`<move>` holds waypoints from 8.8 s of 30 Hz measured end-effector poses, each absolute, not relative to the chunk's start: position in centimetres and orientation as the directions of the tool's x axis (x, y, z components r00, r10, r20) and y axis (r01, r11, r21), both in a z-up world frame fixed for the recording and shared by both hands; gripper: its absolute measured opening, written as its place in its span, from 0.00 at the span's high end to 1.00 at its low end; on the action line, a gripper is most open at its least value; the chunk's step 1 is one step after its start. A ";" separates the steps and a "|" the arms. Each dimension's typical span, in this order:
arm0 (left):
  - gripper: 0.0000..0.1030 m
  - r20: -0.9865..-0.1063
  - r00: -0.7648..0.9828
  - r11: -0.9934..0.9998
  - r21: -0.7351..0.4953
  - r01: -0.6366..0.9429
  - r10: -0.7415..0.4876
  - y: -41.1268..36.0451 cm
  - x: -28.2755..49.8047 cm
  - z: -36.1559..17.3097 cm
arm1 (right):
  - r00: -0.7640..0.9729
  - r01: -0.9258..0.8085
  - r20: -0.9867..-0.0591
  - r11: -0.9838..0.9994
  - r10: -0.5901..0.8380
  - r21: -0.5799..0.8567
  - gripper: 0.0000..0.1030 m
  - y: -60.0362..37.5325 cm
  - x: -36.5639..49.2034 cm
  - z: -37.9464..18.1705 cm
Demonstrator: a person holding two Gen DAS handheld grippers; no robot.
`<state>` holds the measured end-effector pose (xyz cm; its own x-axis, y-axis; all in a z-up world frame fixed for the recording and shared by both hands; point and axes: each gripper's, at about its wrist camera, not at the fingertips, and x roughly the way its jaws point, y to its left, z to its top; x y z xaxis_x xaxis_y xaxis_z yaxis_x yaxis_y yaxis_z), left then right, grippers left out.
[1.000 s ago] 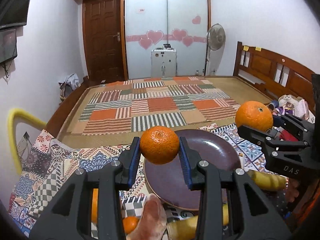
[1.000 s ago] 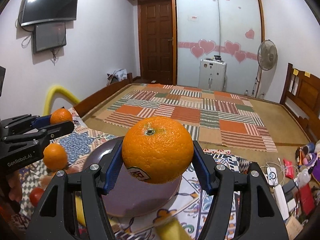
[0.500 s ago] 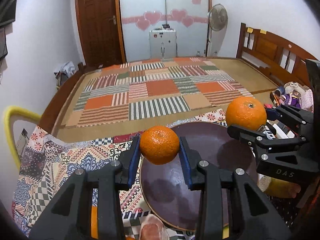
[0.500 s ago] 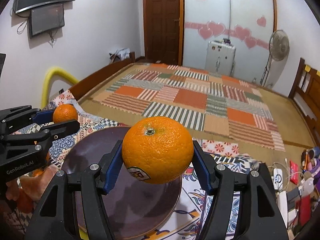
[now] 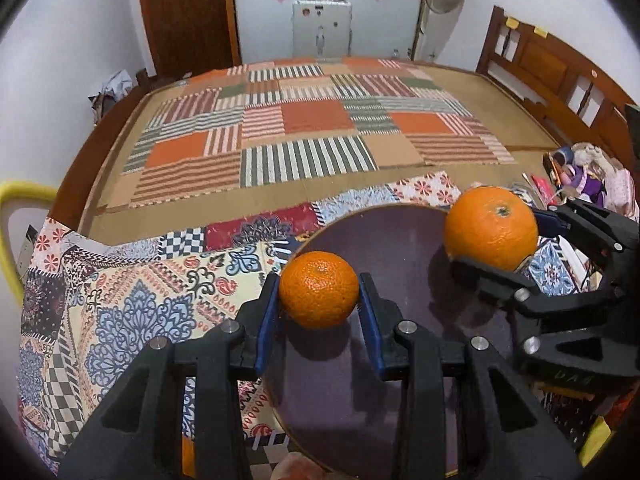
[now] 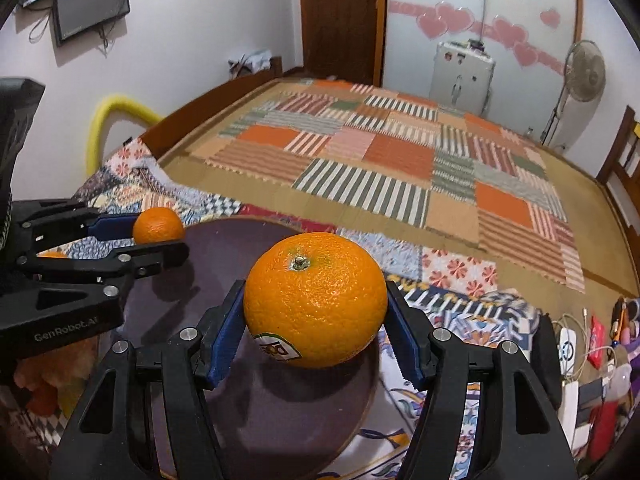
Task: Organize fruits
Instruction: 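Carry both oranges onto the purple plate and open both tools, then grasp the Dole orange with the left tool while the right tool grasps a yellow roll, then place the Dole orange on the plate while the right tool stands the yellow roll upright there, then open both tools and lift them away from the plate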
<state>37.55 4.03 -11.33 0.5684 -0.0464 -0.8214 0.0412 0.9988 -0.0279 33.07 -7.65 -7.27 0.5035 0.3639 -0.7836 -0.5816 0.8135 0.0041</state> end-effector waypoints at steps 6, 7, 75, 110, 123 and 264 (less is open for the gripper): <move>0.64 -0.858 0.505 0.995 -0.087 0.039 -0.095 4.1 38.5 -12.2 | 0.456 -0.596 -0.821 0.803 0.343 0.005 0.40 -7.1 33.6 -7.8; 0.64 -0.862 0.497 0.994 -0.100 0.033 -0.103 4.3 38.7 -12.4 | 0.438 -0.598 -0.830 0.801 0.347 0.019 0.39 -7.1 33.7 -7.9; 0.37 -0.749 0.661 0.997 -0.010 -0.083 0.048 12.6 22.8 -11.8 | 0.591 -0.505 -0.752 0.861 0.293 -0.061 0.34 -16.5 21.5 -10.2; 0.39 -0.798 0.600 0.989 -0.039 -0.144 0.056 16.2 26.5 -13.8 | 0.600 -0.471 -0.727 0.882 0.334 0.016 0.67 -18.0 22.9 -9.9; 0.28 -0.789 0.605 0.986 0.011 -0.169 0.112 16.0 29.4 -13.6 | 0.645 -0.450 -0.677 0.892 0.354 0.037 0.67 -18.9 23.0 -8.2; 0.18 -0.704 0.710 1.000 -0.011 0.020 -0.022 8.0 15.2 -10.3 | 0.609 -0.597 -0.648 0.802 0.456 0.003 0.24 -12.9 16.0 -7.3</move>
